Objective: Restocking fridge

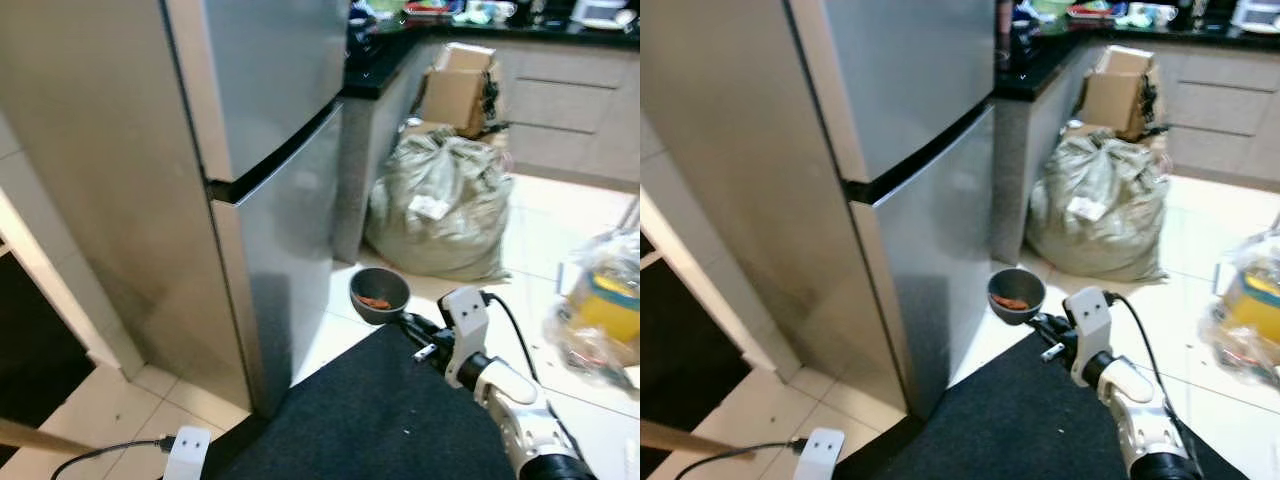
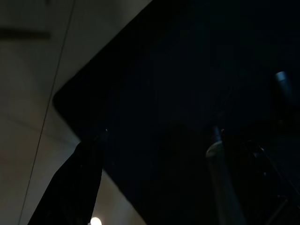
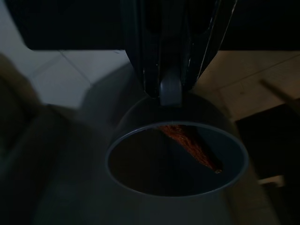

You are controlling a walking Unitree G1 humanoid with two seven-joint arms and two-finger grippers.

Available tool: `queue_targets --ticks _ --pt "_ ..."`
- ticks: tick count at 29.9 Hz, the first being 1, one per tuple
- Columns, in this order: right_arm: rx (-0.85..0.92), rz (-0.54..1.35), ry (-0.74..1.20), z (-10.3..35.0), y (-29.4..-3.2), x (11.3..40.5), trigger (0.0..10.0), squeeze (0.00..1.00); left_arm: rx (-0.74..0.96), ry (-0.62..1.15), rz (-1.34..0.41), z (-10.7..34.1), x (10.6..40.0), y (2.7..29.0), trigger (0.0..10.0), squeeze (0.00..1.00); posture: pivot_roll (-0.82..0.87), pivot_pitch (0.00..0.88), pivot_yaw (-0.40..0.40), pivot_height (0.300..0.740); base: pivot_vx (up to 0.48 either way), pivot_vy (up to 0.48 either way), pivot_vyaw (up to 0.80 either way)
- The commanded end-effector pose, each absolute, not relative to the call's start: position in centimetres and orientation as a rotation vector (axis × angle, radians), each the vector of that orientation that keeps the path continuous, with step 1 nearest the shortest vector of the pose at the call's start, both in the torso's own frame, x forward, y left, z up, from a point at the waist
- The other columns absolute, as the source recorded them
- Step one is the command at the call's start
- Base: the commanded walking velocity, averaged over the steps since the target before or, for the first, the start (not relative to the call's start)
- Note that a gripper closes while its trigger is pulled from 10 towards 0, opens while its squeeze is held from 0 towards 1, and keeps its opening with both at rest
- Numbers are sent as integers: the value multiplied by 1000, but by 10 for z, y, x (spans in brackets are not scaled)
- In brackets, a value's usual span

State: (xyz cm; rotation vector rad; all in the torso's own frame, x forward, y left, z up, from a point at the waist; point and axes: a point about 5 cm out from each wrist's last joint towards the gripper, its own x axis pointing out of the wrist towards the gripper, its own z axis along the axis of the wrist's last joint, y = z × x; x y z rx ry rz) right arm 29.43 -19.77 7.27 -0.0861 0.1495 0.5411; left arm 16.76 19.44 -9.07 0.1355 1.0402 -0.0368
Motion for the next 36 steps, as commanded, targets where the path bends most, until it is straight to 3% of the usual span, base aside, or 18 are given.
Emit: queue_targets --ticks 1,15,32,36 --pt "-90 554 130 76 -195 295 10000 0 135 1054 -33 -92 164 195 10000 0 -205 0 68 740 0 0 0" --pt "-100 587 122 77 -187 294 10000 0 149 1061 -32 -93 163 196 10000 0 -209 0 63 740 0 -397 106" --pt "-114 601 110 79 -183 296 10000 0 141 1053 -10 -92 165 196 10000 0 -205 0 63 740 0 0 777" --pt "-128 564 118 78 -186 299 10000 0 131 1050 -34 -92 165 193 10000 0 -205 0 63 740 0 -117 0"
